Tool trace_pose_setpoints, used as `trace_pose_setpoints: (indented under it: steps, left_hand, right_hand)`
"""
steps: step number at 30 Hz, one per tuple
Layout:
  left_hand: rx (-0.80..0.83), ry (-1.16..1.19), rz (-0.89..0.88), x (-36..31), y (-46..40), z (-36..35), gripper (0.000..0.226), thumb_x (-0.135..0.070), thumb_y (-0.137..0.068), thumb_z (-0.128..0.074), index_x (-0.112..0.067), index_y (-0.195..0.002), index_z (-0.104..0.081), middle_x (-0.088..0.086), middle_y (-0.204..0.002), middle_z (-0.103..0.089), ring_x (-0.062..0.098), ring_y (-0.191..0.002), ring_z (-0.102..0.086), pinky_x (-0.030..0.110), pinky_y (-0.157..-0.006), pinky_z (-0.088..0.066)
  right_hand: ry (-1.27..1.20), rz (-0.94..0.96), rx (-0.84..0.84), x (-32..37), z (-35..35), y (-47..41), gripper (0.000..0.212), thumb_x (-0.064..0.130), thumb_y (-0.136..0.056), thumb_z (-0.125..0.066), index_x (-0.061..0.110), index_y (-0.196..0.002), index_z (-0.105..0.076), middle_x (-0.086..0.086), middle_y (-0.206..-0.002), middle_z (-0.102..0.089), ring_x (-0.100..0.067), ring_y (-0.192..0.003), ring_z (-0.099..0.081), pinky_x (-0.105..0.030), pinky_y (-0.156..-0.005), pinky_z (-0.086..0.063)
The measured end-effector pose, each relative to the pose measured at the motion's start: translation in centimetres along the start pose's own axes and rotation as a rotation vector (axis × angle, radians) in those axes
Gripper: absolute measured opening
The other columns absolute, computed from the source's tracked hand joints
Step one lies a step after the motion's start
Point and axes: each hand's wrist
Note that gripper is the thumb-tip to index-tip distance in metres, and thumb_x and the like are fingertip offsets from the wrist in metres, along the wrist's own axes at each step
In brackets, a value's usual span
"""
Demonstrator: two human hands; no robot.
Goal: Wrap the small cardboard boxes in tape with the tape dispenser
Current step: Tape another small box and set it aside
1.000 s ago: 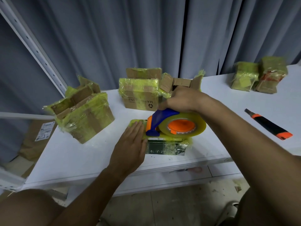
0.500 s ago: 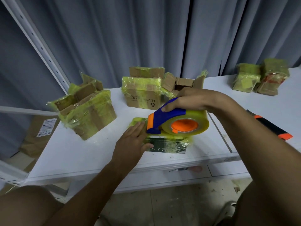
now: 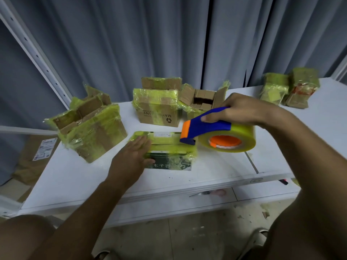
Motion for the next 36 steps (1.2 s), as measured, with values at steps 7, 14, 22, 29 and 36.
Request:
trace_pose_setpoints:
  steps: [7,14,22,29,36]
  left_hand:
    - [0.021,-0.078,0.003,-1.5,0.3,-0.6,0.074,-0.027,-0.085,-0.066,0.002,-0.147,-0.036,0.022,-0.155,-0.031,0.035,-0.147,-0.025,0.052,-0.119,-0.023]
    - [0.023,-0.002,-0.172,-4.2,-0.7,-1.7,0.076,-0.046,-0.092,-0.049,-0.01,-0.155,-0.023,0.006,-0.163,-0.018,0.02,-0.151,-0.013,0.044,-0.121,-0.018]
    - [0.037,-0.044,-0.17,-4.2,-1.3,-2.3,0.065,-0.045,-0.096,-0.05,-0.033,-0.154,-0.023,0.009,-0.161,-0.025,0.029,-0.147,-0.024,0.052,-0.115,-0.027]
    - [0.053,0.002,-0.102,-4.4,-1.7,-1.9,0.056,-0.05,-0.095,-0.035,-0.04,-0.15,-0.03,0.004,-0.159,-0.03,0.028,-0.147,-0.027,0.049,-0.116,-0.023]
    - [0.031,0.01,-0.137,-4.0,-1.6,-1.4,0.052,-0.043,-0.094,-0.044,-0.036,-0.146,-0.04,0.007,-0.154,-0.038,0.03,-0.143,-0.035,0.053,-0.112,-0.029]
  right_hand:
    - [0.011,-0.02,0.019,-1.0,-1.3,-0.7,0.048,0.061,-0.079,-0.075,0.015,-0.07,-0.066,-0.001,-0.069,-0.063,-0.016,-0.065,-0.058,-0.028,-0.063,-0.041]
    - [-0.011,-0.014,0.029,-1.1,-1.2,-1.0,0.044,0.057,-0.082,-0.074,0.016,-0.071,-0.066,0.001,-0.067,-0.063,-0.013,-0.063,-0.058,-0.025,-0.059,-0.04]
    - [-0.058,-0.033,0.035,-1.5,-1.0,-0.7,0.039,0.055,-0.086,-0.071,0.019,-0.072,-0.069,0.002,-0.069,-0.067,-0.012,-0.064,-0.062,-0.023,-0.058,-0.041]
    - [-0.125,-0.078,0.044,-3.0,-1.3,-0.8,0.054,0.064,-0.079,-0.073,0.01,-0.074,-0.073,-0.001,-0.066,-0.068,-0.016,-0.064,-0.061,-0.027,-0.065,-0.044]
    - [-0.173,-0.071,0.119,-3.9,-1.0,-0.7,0.053,0.067,-0.077,-0.072,0.015,-0.084,-0.078,-0.002,-0.078,-0.077,-0.021,-0.079,-0.073,-0.032,-0.075,-0.054]
Point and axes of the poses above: each hand's wrist, its own y-axis away from the middle knuckle, its own z-axis out of the back of the hand, x = y × z
